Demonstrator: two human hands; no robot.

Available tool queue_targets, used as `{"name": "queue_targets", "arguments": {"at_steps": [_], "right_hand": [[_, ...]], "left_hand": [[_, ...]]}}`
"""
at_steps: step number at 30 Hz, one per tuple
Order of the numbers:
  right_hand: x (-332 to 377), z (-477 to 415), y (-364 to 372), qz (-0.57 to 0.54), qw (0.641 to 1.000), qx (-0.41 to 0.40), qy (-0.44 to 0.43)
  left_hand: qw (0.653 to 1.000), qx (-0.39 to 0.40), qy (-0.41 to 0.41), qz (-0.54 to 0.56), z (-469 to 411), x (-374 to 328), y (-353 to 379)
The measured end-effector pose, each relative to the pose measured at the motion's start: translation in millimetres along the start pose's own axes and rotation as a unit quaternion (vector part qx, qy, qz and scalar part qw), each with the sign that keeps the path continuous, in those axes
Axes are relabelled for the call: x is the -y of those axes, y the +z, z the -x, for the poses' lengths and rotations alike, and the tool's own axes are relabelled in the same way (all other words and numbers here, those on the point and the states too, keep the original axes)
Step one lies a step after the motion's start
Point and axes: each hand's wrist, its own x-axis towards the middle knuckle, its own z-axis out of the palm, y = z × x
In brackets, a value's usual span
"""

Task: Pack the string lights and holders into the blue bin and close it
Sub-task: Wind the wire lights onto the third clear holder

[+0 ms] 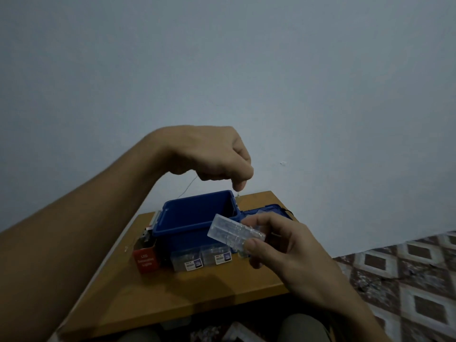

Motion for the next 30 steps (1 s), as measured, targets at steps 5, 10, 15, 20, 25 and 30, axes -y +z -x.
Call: {"name": "queue_targets", "arguments": {"at_steps": [5,10,15,20,25,30], "right_hand": [[4.5,3.5,-4.5,-0.055,0.998,0.036,-0.001],[6.4,5.3,-10.8,-0.141,0.989,0.046,-0.018],[-2.2,-0.6,-8.8,-0.282,0.959,0.018,-0.026],[-7.8,-6.4,-5.6,-0.294,0.951,-0.091,-0.029],[-3.4,-5.9,7.7,-0.203,0.962,-0.181,-0.039],[10.2,0.7,22.5,-0.131,0.965,-0.215,-0.076]], "left_hand": [[0.996,-0.016,-0.018,0.085,-12.8,17.0,2.9],[0.960,-0.049,-0.088,0.263,-25.0,49.3,24.7],[0.881,-0.053,-0.114,0.456,-24.7,74.4,82.2],[0.761,-0.117,-0.043,0.637,-6.6,75.7,127.8],[0.740,-0.209,0.026,0.640,15.4,56.3,144.3],[0.781,-0.364,0.033,0.507,24.8,37.8,142.7]]}}
